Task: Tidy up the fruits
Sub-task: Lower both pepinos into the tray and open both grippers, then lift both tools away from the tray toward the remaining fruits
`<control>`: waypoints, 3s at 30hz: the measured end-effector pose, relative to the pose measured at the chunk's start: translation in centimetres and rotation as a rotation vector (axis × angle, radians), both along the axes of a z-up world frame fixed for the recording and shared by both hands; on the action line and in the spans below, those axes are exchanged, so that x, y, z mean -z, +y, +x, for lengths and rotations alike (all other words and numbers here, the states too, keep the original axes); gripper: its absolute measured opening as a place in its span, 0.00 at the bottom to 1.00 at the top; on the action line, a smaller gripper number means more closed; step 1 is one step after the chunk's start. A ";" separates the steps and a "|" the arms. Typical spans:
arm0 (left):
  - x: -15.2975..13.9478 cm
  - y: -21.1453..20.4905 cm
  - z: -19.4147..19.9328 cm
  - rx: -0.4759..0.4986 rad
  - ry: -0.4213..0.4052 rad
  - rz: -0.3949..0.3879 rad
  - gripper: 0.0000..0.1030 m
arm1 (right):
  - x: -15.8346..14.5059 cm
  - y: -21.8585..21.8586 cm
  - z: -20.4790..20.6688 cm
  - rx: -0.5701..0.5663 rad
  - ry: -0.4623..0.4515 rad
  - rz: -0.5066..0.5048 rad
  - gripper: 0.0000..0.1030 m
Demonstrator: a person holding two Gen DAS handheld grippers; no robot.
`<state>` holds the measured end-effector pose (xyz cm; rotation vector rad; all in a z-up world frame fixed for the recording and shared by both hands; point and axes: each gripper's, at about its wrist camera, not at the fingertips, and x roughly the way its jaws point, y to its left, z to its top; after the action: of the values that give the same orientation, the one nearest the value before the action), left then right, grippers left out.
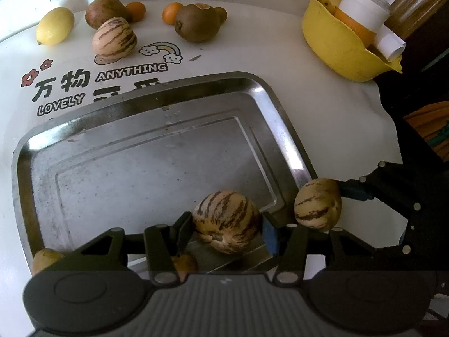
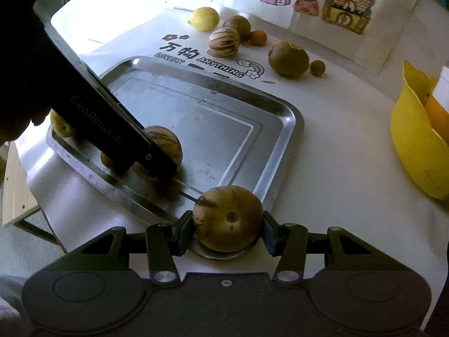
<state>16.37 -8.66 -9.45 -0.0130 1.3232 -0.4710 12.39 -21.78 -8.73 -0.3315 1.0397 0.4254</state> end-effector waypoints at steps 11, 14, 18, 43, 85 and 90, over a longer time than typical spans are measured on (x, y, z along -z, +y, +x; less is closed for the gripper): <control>0.1 0.0 0.1 -0.024 0.011 0.012 0.55 | 0.2 0.1 0.1 -0.068 -0.006 -0.024 0.51; 0.1 0.0 0.1 -0.037 0.017 0.014 0.55 | 0.2 0.1 0.1 -0.081 -0.008 -0.024 0.51; 0.0 -0.1 0.2 -0.049 0.024 0.017 0.56 | 0.2 0.1 0.0 -0.092 -0.009 -0.024 0.52; -5.8 4.9 -7.2 -0.220 -0.029 -0.042 0.89 | -5.8 1.1 -6.4 0.196 -0.058 0.028 0.91; -10.6 15.4 -6.3 -0.506 -0.199 0.240 1.00 | -10.9 4.6 -2.7 0.315 -0.211 0.099 1.00; -10.4 14.6 -3.7 -0.510 -0.194 0.241 1.00 | -10.9 3.9 0.0 0.315 -0.216 0.127 1.00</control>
<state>12.68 5.94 0.93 -0.0997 1.1249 0.1195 12.39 -17.90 2.21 -0.0938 0.8313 0.1660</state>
